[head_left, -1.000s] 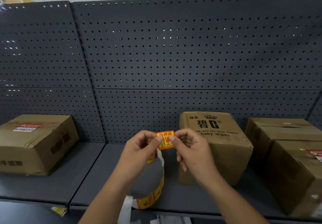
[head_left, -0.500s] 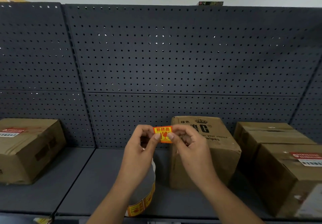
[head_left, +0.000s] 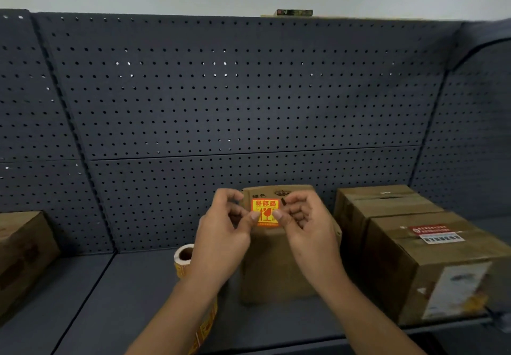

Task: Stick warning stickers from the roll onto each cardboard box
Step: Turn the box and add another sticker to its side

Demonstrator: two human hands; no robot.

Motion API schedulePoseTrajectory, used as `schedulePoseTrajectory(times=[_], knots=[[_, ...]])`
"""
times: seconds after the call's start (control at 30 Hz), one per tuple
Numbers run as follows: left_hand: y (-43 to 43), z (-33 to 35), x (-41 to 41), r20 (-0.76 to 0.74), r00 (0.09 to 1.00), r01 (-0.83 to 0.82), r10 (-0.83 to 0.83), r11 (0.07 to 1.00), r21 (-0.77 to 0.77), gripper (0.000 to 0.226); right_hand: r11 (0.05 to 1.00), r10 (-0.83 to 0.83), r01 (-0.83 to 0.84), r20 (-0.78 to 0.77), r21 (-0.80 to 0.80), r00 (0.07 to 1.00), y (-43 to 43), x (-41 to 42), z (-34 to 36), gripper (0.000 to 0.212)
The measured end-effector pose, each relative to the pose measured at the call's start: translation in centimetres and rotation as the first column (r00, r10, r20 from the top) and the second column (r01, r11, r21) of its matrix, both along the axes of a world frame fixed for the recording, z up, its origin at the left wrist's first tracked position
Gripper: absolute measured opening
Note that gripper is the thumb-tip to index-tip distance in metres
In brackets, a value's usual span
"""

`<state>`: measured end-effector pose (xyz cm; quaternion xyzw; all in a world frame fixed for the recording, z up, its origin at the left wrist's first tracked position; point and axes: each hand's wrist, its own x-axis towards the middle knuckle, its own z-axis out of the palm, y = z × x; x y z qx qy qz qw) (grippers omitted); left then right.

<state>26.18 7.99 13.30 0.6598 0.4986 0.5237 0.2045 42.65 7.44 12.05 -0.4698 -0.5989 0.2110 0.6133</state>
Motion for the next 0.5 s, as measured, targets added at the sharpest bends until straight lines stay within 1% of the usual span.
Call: schedulePoseTrajectory(times=[0.1, 0.2, 0.3, 0.37, 0.4, 0.5], knots=[[0.5, 0.8, 1.9, 0.037, 0.998, 0.055, -0.053, 0.998, -0.039, 0.029, 0.995, -0.079, 0.075, 0.063, 0.068, 0.995, 0.1, 2.2, 0.6, 0.024], [1.4, 1.6, 3.7, 0.085, 0.988, 0.14, -0.131, 0.983, -0.12, 0.029, 0.994, -0.091, 0.082, 0.107, 0.078, 0.99, 0.1, 4.5, 1.3, 0.024], [2.3, 2.1, 5.6, 0.049, 0.987, 0.158, -0.152, 0.973, -0.166, 0.03, 0.996, -0.088, 0.09, 0.147, -0.006, 0.985, 0.9, 7.0, 2.1, 0.022], [2.6, 2.4, 7.0, 0.057, 0.984, 0.179, -0.171, 0.962, -0.204, 0.029, 0.993, -0.094, 0.101, 0.105, -0.067, 0.99, 1.5, 8.4, 2.4, 0.025], [2.7, 2.4, 7.5, 0.037, 0.985, 0.173, -0.169, 0.959, -0.226, 0.029, 0.991, -0.094, 0.101, 0.084, -0.093, 0.992, 1.7, 9.0, 2.4, 0.026], [3.5, 2.1, 8.6, -0.067, 0.992, 0.087, -0.108, 0.959, -0.271, 0.027, 0.982, -0.069, 0.077, 0.051, -0.173, 0.996, 2.2, 10.1, 2.0, 0.026]])
